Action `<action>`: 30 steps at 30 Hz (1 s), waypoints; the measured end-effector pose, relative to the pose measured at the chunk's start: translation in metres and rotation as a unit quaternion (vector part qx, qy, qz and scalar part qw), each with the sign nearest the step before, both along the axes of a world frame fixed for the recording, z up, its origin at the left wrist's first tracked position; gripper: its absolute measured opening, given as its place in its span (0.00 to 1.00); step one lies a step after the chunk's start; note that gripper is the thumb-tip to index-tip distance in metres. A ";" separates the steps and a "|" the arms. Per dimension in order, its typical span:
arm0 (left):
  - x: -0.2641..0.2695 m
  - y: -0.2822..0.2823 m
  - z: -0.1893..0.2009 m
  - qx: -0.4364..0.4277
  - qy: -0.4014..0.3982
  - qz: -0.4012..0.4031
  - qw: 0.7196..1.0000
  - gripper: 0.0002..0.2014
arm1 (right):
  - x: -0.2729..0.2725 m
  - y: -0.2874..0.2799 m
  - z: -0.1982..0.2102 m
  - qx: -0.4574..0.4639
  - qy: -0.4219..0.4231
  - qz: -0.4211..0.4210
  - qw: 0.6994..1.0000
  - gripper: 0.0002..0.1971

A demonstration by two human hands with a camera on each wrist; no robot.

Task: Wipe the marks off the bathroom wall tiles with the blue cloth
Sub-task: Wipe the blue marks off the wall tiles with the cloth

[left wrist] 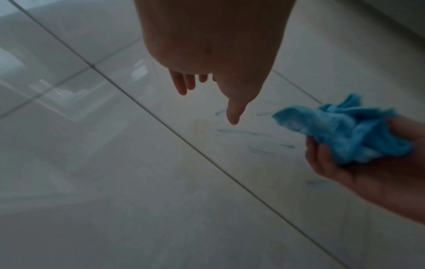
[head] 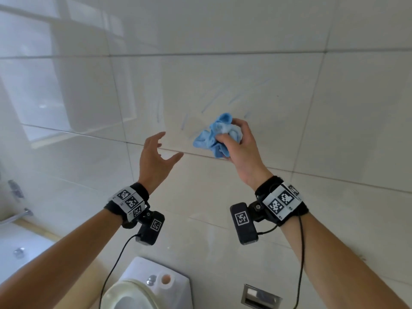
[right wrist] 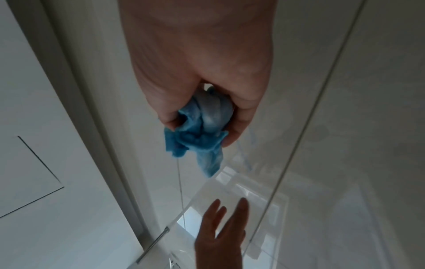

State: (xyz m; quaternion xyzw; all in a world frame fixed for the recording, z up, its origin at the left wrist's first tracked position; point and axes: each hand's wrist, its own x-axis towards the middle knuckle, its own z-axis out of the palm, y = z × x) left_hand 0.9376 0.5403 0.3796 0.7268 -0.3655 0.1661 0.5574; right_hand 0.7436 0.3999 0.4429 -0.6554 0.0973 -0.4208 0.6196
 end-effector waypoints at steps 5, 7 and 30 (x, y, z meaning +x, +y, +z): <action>0.094 0.008 0.006 0.106 0.015 0.035 0.994 0.61 | 0.076 0.015 0.046 -0.217 0.005 -0.133 0.967 0.19; 0.123 0.008 0.010 0.131 0.007 0.038 0.991 0.66 | 0.104 0.017 0.077 -0.330 -0.012 -0.198 0.923 0.25; 0.228 -0.002 0.019 0.116 -0.114 0.037 0.986 0.84 | 0.283 0.014 0.017 -0.811 0.213 -0.333 0.431 0.26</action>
